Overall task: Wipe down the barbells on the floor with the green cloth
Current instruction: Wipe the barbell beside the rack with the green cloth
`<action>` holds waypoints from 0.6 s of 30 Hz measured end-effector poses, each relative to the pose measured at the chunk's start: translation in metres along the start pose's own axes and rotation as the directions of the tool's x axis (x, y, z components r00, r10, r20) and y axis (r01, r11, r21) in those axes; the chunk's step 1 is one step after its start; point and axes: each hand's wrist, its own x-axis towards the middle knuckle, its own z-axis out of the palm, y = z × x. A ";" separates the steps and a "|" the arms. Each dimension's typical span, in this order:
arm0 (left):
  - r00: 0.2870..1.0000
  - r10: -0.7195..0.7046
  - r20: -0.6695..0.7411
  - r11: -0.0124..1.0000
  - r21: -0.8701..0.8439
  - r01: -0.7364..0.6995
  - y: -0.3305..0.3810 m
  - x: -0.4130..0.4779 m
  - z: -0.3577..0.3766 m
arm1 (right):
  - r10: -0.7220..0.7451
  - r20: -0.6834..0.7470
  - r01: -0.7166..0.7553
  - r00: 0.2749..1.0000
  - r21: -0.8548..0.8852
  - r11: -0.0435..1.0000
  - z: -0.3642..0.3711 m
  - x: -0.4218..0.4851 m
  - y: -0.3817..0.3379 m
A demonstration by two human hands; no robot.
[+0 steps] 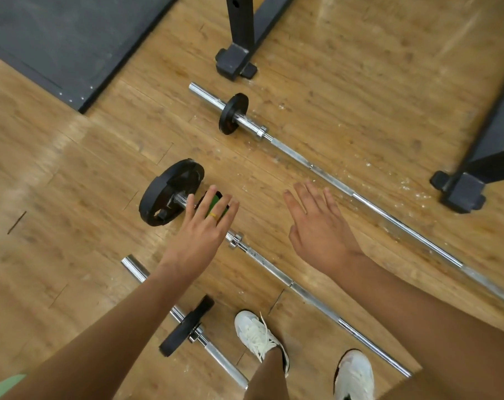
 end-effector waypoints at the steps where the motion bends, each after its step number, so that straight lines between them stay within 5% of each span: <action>1: 1.000 -0.017 0.001 1.000 -0.002 0.017 -0.006 0.006 0.000 | -0.011 0.005 0.011 1.000 -0.013 1.000 -0.004 0.010 0.002; 9: 0.989 -0.101 0.103 0.991 -0.082 0.110 -0.033 0.068 0.013 | -0.033 -0.014 0.033 0.999 0.003 0.999 -0.009 0.103 0.047; 18: 0.986 -0.098 0.136 0.992 -0.067 0.108 -0.068 0.189 0.080 | -0.113 0.126 0.117 0.985 -0.020 0.993 0.076 0.215 0.136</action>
